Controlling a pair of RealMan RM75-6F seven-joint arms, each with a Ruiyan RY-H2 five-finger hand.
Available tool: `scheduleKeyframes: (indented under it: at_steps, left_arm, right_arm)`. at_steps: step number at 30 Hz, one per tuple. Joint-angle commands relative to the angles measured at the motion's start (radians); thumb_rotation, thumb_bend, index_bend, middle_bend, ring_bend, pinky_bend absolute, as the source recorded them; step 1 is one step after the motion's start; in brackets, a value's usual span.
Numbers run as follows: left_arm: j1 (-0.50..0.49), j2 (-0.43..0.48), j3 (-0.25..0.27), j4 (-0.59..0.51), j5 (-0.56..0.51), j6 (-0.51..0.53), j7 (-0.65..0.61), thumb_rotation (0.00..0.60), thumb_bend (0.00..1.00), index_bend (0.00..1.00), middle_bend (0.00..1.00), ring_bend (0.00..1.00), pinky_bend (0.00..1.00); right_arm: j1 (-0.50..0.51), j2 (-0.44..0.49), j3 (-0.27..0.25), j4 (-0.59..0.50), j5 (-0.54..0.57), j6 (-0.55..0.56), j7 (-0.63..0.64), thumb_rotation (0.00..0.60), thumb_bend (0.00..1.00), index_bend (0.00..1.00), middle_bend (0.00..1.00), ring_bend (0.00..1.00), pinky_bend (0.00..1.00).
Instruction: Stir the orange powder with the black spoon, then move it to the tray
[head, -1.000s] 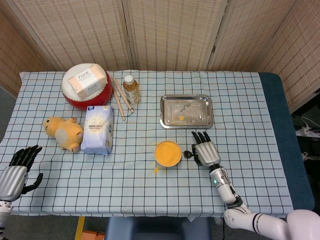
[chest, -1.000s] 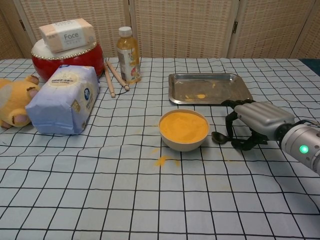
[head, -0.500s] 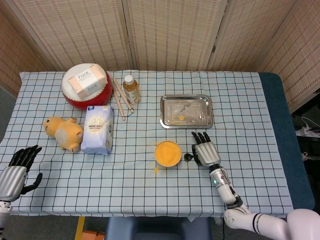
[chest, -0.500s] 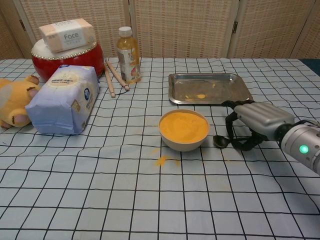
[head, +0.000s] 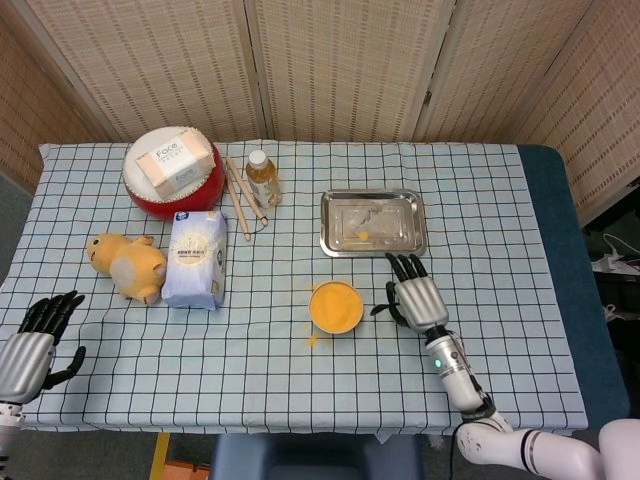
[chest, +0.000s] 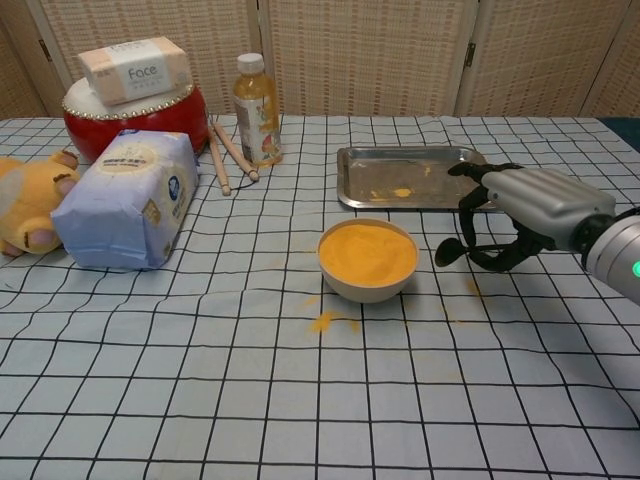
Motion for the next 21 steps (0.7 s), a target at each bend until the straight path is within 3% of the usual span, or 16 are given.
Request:
scheduleKeyframes:
  at_steps: [1, 6, 13, 21]
  left_arm:
    - [-0.002, 0.0, 0.001, -0.001, 0.001, -0.003, 0.0, 0.6, 0.47, 0.0, 0.0, 0.0, 0.03]
    - [-0.004, 0.003, 0.001, -0.002, 0.006, -0.001, -0.009, 0.6, 0.47, 0.0, 0.0, 0.0, 0.03]
    - [0.0, 0.014, 0.002, 0.002, 0.009, 0.006, -0.042, 0.6, 0.47, 0.0, 0.0, 0.0, 0.03]
    - [0.0, 0.023, 0.005, 0.011, 0.013, 0.009, -0.076, 0.6, 0.47, 0.0, 0.0, 0.0, 0.03]
  right_arm:
    - [0.003, 0.047, 0.023, -0.082, -0.004, 0.024, -0.012, 0.6, 0.33, 0.6, 0.0, 0.0, 0.01]
    - [0.057, 0.03, 0.062, -0.109, 0.047, -0.012, -0.07, 0.6, 0.33, 0.6, 0.0, 0.0, 0.01]
    - [0.15, -0.084, 0.101, -0.026, 0.142, -0.057, -0.161, 0.6, 0.33, 0.6, 0.0, 0.0, 0.01]
    - [0.214, -0.176, 0.096, 0.046, 0.194, -0.067, -0.237, 0.6, 0.33, 0.56, 0.0, 0.0, 0.01]
